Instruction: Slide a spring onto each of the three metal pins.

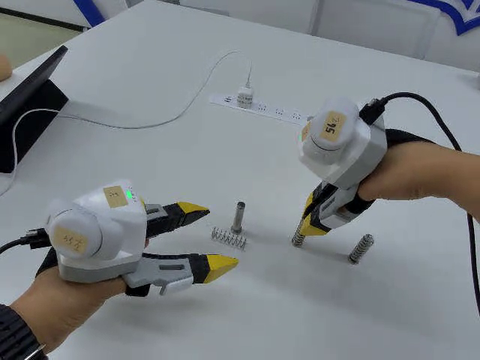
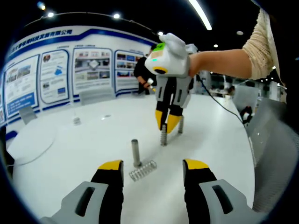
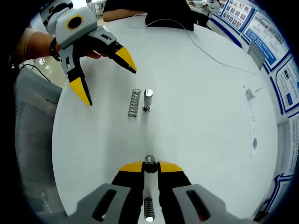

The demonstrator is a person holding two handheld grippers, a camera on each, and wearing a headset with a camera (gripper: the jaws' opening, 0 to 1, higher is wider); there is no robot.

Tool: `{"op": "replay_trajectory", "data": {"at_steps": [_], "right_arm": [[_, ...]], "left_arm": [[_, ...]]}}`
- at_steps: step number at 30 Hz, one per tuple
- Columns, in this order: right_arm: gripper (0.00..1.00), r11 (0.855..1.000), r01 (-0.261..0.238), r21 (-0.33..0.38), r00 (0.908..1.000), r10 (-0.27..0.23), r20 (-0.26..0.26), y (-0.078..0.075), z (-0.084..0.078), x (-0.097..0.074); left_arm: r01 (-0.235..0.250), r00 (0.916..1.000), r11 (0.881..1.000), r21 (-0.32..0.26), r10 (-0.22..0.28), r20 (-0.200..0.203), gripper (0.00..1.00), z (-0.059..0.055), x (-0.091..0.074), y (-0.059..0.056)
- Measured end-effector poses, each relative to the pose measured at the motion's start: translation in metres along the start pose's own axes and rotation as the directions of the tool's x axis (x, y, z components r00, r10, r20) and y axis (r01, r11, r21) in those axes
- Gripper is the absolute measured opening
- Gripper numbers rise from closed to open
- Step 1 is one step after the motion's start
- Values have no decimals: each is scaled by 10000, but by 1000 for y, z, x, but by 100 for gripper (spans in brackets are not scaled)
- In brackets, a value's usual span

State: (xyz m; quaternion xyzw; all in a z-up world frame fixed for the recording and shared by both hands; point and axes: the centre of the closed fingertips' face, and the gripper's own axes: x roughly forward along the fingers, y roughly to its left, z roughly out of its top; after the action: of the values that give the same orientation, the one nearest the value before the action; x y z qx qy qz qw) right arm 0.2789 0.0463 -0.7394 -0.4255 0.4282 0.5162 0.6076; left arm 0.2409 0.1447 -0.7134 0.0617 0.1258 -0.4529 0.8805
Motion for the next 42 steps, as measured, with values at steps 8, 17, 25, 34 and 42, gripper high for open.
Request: {"op": "replay_trajectory", "data": {"at_steps": [8, 17, 25, 34, 42], "right_arm": [[16, 10000, 19, 37, 9999, -19, 122, 0, 0, -2], [17, 9962, 646, -588, 9938, -589, 938, 5, 31, -27], [17, 9995, -3, -309, 9853, 56, 1710, 23, 59, -1], [15, 9996, -274, 52, 9759, 256, 2166, 29, 72, 27], [15, 9985, -403, 380, 9766, 314, 2127, 27, 71, 43]], "left_arm": [[-1, 10000, 10000, -39, 1, -71, 52, -4, -1, 1], [40, 10000, 10000, -38, -40, -65, 52, -4, 0, 0], [30, 10000, 10000, -14, -30, -65, 52, -3, -1, 0], [-59, 10000, 10000, -49, 59, -68, 51, -4, -3, 2], [-90, 9999, 10000, -10, 90, -118, 51, -3, -4, 3]]}}
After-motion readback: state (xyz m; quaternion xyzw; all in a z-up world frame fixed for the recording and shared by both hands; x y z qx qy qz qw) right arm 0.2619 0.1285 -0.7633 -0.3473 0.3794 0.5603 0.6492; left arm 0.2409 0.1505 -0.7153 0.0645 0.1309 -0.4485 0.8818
